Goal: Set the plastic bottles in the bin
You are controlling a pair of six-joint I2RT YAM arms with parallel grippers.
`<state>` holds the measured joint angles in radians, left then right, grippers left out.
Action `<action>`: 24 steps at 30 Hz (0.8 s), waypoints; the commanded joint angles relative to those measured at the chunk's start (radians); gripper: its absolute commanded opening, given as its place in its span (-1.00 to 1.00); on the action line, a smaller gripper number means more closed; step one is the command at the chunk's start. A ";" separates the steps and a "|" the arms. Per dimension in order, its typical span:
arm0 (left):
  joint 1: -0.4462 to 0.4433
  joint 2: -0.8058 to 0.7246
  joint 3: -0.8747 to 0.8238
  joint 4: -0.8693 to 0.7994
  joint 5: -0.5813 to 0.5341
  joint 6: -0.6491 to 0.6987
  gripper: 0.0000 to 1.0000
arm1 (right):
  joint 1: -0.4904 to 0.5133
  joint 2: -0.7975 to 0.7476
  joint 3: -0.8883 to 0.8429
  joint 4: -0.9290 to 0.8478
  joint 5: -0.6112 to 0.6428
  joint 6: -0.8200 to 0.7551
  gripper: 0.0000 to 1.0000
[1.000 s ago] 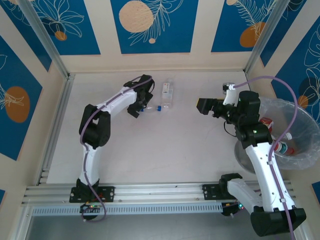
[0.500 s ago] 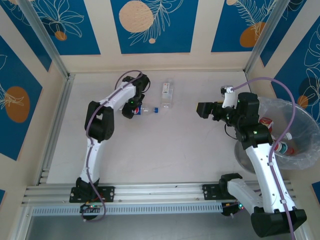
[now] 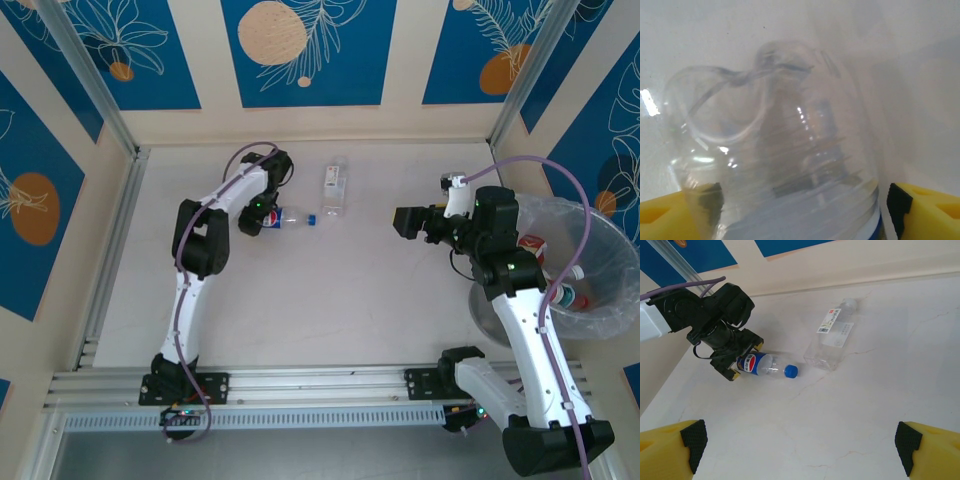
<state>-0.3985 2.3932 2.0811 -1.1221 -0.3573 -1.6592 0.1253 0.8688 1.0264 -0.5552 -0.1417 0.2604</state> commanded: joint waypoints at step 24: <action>0.003 -0.232 -0.451 0.463 -0.085 0.625 0.05 | 0.033 0.042 0.046 -0.012 0.010 0.013 0.99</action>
<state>-0.3965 2.2044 1.6886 -0.6842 -0.4358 -1.1599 0.1467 0.9020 1.0420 -0.5694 -0.1307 0.2615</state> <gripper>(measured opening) 0.526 0.995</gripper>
